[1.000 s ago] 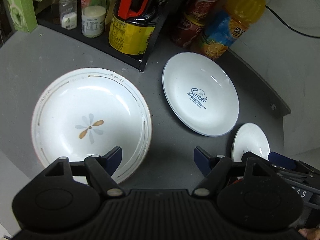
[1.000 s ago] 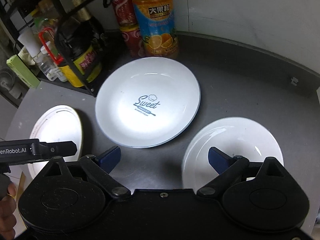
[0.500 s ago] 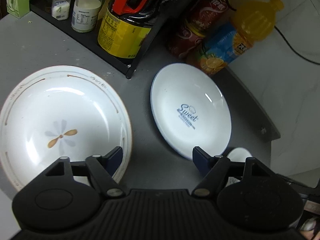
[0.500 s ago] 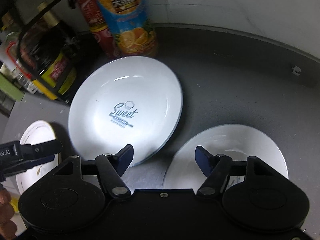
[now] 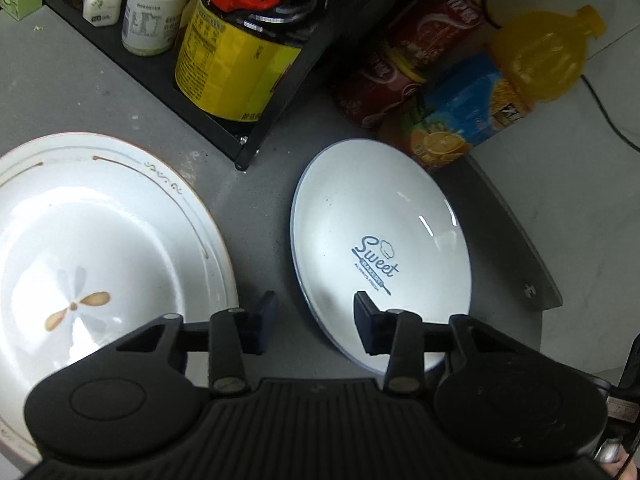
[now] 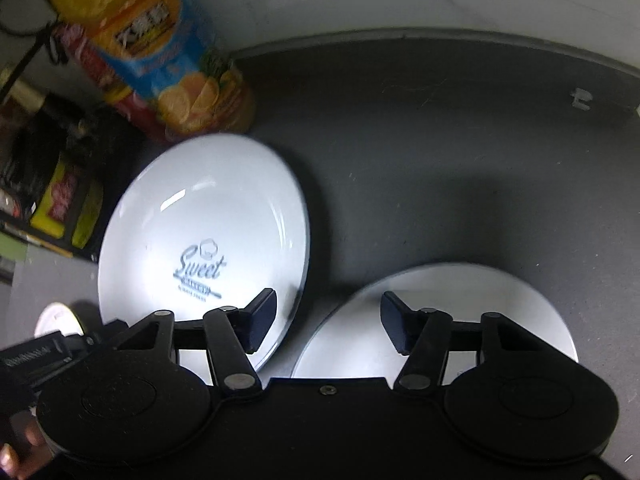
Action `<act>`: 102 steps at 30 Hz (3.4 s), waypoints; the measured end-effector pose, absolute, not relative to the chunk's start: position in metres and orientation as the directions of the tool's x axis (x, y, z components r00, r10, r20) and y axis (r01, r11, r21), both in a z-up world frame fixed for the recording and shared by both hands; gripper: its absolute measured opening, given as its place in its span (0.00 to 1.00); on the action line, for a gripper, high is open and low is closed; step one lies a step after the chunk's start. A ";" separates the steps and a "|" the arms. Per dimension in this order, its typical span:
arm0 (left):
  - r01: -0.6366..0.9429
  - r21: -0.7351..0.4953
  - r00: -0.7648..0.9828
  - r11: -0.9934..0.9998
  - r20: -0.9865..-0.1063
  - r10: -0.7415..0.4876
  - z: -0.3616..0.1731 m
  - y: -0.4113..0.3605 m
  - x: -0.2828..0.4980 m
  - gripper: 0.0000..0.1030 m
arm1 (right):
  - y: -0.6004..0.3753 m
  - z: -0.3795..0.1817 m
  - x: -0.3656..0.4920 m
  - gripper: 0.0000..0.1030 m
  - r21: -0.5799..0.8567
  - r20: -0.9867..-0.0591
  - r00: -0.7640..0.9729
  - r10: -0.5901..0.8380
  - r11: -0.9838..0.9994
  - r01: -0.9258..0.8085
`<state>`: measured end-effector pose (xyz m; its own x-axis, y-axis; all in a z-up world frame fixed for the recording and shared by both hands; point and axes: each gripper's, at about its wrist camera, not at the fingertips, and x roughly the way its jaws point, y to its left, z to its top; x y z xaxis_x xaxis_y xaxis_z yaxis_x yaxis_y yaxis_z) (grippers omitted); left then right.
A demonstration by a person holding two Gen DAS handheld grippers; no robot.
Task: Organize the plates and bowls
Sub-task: 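Close both tools on the rim of the white 'Sweet' plate, then lift the 'Sweet' plate with both tools and carry it over the floral-rimmed plate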
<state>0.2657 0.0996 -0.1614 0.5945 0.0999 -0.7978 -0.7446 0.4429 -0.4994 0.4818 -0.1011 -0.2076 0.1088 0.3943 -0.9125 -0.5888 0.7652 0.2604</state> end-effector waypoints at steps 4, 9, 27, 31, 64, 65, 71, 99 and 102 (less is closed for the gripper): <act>-0.751 -0.490 0.584 0.442 -0.805 0.101 -0.165 0.103 0.278 0.32 | -0.094 -0.203 0.480 0.54 0.228 -0.911 0.137 0.388 0.752 -0.619; -0.783 -0.462 0.549 0.416 -0.828 0.115 -0.170 0.108 0.287 0.25 | -0.082 -0.196 0.483 0.51 0.204 -0.903 0.165 0.396 0.735 -0.647; -0.800 -0.420 0.505 0.428 -0.857 0.103 -0.185 0.123 0.302 0.15 | -0.072 -0.241 0.501 0.33 0.400 -0.898 -0.064 0.435 0.749 -0.528; -0.794 -0.431 0.509 0.428 -0.857 0.083 -0.187 0.124 0.306 0.12 | -0.074 -0.240 0.496 0.22 0.379 -0.904 -0.038 0.426 0.757 -0.533; -0.718 -0.451 0.551 0.530 -0.834 0.038 -0.140 0.140 0.264 0.07 | -0.102 -0.169 0.387 0.12 0.393 -0.839 0.107 0.533 0.732 -0.557; -0.713 -0.449 0.554 0.539 -0.832 0.039 -0.137 0.140 0.261 0.07 | -0.103 -0.168 0.383 0.12 0.390 -0.840 0.111 0.531 0.733 -0.557; -0.677 -0.447 0.576 0.585 -0.816 0.042 -0.125 0.139 0.241 0.07 | -0.107 -0.167 0.363 0.12 0.406 -0.830 0.113 0.546 0.731 -0.549; -0.713 -0.422 0.563 0.559 -0.820 0.099 -0.125 0.142 0.132 0.07 | -0.061 -0.172 0.289 0.13 0.362 -0.844 0.039 0.535 0.622 -0.694; -0.718 -0.422 0.561 0.554 -0.822 0.100 -0.128 0.143 0.124 0.07 | -0.053 -0.170 0.282 0.13 0.337 -0.851 0.044 0.524 0.608 -0.719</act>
